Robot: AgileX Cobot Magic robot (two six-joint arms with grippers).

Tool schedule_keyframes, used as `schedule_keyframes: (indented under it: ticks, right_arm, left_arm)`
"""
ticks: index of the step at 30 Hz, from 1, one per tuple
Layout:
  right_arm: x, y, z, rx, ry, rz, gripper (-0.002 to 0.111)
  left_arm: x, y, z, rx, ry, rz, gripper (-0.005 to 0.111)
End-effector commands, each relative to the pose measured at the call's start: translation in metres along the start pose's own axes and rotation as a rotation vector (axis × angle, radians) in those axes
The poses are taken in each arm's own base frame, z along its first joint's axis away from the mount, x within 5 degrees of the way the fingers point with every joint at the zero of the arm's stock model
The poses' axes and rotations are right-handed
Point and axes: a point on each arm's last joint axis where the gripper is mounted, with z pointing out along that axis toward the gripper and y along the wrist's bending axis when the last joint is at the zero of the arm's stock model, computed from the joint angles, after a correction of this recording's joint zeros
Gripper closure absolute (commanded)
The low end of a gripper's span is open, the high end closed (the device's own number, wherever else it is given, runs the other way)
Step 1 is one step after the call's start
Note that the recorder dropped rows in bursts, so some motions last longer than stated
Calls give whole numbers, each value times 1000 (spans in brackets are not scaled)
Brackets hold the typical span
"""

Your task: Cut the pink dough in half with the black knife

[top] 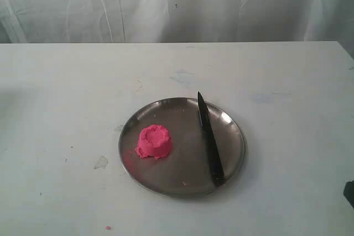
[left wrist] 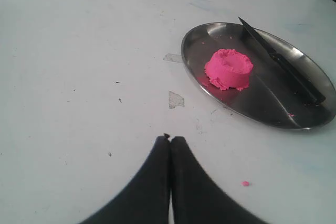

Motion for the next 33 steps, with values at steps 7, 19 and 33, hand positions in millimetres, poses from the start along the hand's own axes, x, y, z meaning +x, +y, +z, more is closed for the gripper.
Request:
schedule_keyframes:
  ticks: [7,19,33]
  right_arm:
    - [-37,13,-15,-132,-105,361,108]
    - [-109,35,-43,-227,95,470,108]
    - [-153,46,98,-203,614,300,76]
  left_arm:
    - [1,0,0,4,-2,5,107]
    - [1,0,0,4,-2,5,107]
    - [1,0,0,4,-2,5,107]
